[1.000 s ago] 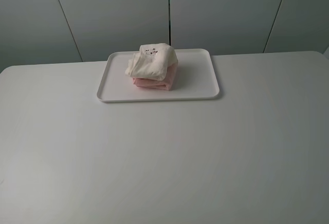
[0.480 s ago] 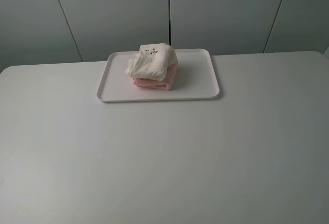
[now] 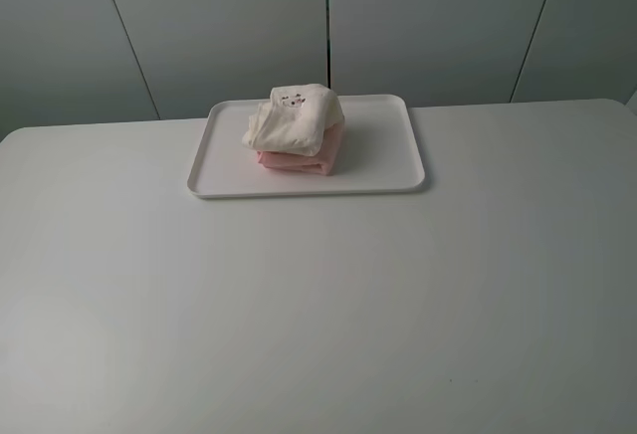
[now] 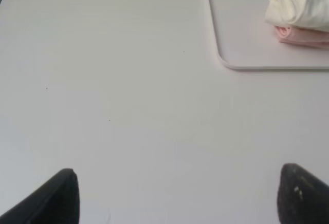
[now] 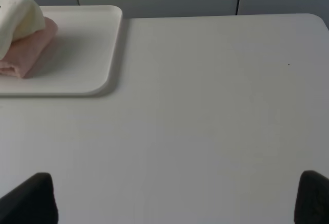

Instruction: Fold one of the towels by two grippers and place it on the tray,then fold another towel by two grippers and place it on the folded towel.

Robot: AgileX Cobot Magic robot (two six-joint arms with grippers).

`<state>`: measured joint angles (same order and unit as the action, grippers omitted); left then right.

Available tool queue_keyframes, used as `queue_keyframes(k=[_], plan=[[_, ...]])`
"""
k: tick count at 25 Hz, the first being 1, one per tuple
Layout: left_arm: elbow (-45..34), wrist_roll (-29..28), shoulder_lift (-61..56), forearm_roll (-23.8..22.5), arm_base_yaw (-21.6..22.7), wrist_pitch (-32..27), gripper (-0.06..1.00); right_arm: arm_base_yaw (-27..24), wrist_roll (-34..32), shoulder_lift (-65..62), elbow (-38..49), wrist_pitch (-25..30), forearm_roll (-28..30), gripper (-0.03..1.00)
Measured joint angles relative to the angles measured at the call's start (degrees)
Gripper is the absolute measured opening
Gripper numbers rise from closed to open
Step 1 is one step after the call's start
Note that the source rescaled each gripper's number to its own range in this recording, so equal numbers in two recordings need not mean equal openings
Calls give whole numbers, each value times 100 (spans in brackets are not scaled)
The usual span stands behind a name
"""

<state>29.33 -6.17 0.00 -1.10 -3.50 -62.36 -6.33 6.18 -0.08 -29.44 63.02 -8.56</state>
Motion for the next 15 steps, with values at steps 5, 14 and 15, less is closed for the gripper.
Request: queue_keyframes(k=[5, 14, 15], plan=[[0, -11, 0, -12, 0, 0, 99, 0, 27, 0, 0, 0, 0, 100], [0, -21, 0, -22, 773, 0, 99, 0, 98, 0, 0, 0, 0, 100], [0, -21, 0, -22, 895, 0, 99, 0, 98, 0, 0, 0, 0, 100]])
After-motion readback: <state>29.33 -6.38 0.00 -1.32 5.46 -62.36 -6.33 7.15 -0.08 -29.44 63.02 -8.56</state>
